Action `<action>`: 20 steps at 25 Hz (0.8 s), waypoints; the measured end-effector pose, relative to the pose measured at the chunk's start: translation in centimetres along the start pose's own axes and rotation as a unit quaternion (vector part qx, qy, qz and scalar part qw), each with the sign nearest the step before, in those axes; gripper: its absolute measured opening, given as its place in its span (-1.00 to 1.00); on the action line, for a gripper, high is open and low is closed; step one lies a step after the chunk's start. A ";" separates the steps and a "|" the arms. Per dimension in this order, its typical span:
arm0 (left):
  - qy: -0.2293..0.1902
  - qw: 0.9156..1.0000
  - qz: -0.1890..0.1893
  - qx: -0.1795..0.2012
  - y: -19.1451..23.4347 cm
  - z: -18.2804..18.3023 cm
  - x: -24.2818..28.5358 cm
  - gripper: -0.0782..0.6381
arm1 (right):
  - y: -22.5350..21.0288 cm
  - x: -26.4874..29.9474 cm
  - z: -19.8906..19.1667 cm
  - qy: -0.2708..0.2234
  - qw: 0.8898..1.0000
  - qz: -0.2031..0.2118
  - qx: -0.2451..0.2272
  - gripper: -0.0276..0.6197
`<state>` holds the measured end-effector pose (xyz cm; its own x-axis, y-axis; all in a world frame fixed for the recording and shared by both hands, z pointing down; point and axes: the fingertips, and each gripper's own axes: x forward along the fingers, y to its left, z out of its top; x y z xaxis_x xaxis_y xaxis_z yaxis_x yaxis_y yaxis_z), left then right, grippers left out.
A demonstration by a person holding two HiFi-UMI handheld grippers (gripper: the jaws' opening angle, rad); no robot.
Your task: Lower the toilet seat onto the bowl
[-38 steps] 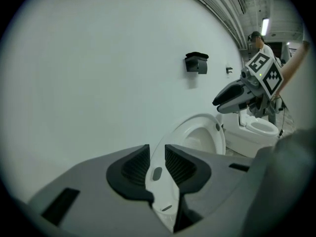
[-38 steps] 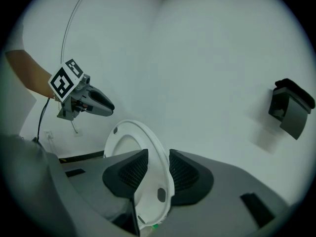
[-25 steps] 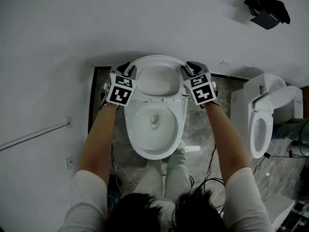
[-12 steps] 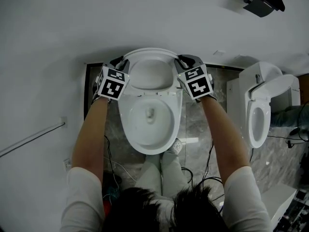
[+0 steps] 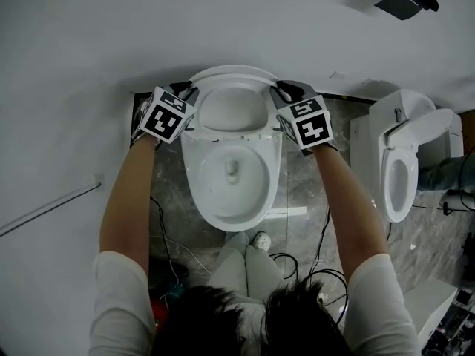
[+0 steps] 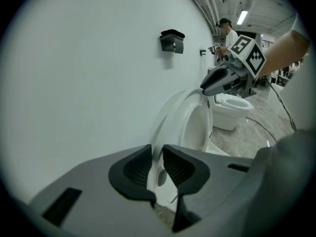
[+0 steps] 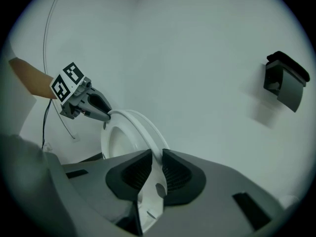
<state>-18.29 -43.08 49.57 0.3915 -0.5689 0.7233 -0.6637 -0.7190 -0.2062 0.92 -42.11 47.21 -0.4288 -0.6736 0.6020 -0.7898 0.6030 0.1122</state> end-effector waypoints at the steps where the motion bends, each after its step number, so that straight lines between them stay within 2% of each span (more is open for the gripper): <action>1: 0.000 1.000 -0.003 -0.001 0.0 0.1 -0.1 -0.56 | 0.0 -0.1 0.0 0.000 1.000 0.006 0.002 -0.66; 10: 0.011 0.999 -0.033 -0.025 -1.6 -0.5 -1.3 -0.55 | 1.2 -1.8 -0.8 -0.002 0.999 0.048 0.026 -0.65; 15: 0.002 0.998 -0.031 -0.048 -2.7 -0.9 -2.4 -0.53 | 2.3 -3.0 -1.3 0.014 0.998 0.066 -0.010 -0.65; 20: 0.013 0.999 -0.025 -0.041 -3.7 -1.5 -3.4 -0.53 | 3.2 -4.0 -1.8 0.015 0.997 0.068 -0.039 -0.65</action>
<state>-18.10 -37.91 48.88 0.4092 -0.5218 0.7486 -0.6948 -0.7099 -0.1151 0.88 -36.66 46.60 -0.5156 -0.5716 0.6383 -0.6880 0.7202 0.0892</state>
